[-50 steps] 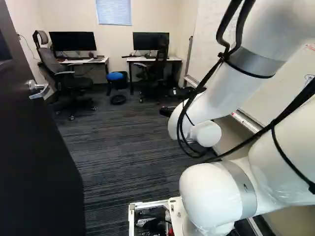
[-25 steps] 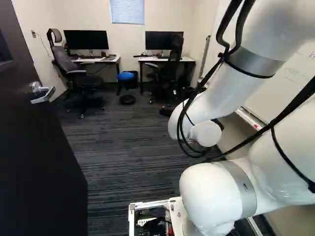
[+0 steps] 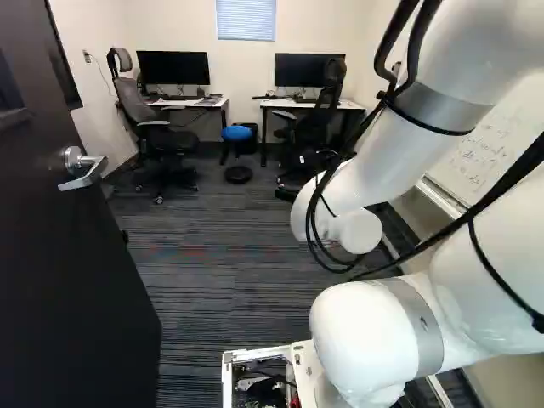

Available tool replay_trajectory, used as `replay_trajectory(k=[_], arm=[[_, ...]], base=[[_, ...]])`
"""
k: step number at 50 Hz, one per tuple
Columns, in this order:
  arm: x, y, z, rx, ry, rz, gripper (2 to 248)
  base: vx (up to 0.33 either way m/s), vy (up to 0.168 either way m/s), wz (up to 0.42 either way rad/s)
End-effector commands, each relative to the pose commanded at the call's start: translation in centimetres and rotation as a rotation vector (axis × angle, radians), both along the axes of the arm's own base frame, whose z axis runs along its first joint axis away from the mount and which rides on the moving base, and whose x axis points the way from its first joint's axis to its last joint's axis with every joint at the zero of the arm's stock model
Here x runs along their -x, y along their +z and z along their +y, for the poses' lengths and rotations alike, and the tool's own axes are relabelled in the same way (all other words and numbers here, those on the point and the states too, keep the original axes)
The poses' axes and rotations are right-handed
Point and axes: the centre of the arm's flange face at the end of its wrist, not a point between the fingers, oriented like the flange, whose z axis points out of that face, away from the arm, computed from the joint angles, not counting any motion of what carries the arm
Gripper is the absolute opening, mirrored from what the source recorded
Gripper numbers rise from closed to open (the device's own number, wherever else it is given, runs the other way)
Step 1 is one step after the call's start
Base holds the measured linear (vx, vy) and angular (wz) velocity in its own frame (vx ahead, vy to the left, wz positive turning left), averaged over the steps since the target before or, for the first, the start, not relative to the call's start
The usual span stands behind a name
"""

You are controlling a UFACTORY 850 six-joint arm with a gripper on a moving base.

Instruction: Open the door and move inside

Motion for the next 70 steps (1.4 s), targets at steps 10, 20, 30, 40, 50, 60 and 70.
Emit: replay_trajectory(k=[10, 20, 30, 40, 50, 60, 70], arm=[[0.0, 0.0, 0.0, 0.0, 0.0, 0.0, 247], [0.0, 0.0, 0.0, 0.0, 0.0, 0.0, 247], [0.0, 0.0, 0.0, 0.0, 0.0, 0.0, 247], [0.0, 0.0, 0.0, 0.0, 0.0, 0.0, 247], [0.0, 0.0, 0.0, 0.0, 0.0, 0.0, 247], [0.0, 0.0, 0.0, 0.0, 0.0, 0.0, 247], [0.0, 0.0, 0.0, 0.0, 0.0, 0.0, 247]], base=[[0.213, 0.045, 0.189], [0.218, 0.013, 0.036], [0.214, 0.006, 0.001], [0.2, 0.011, 0.005], [0.211, 0.006, 0.011], [0.194, 0.011, 0.011], [0.223, 0.007, 0.014]])
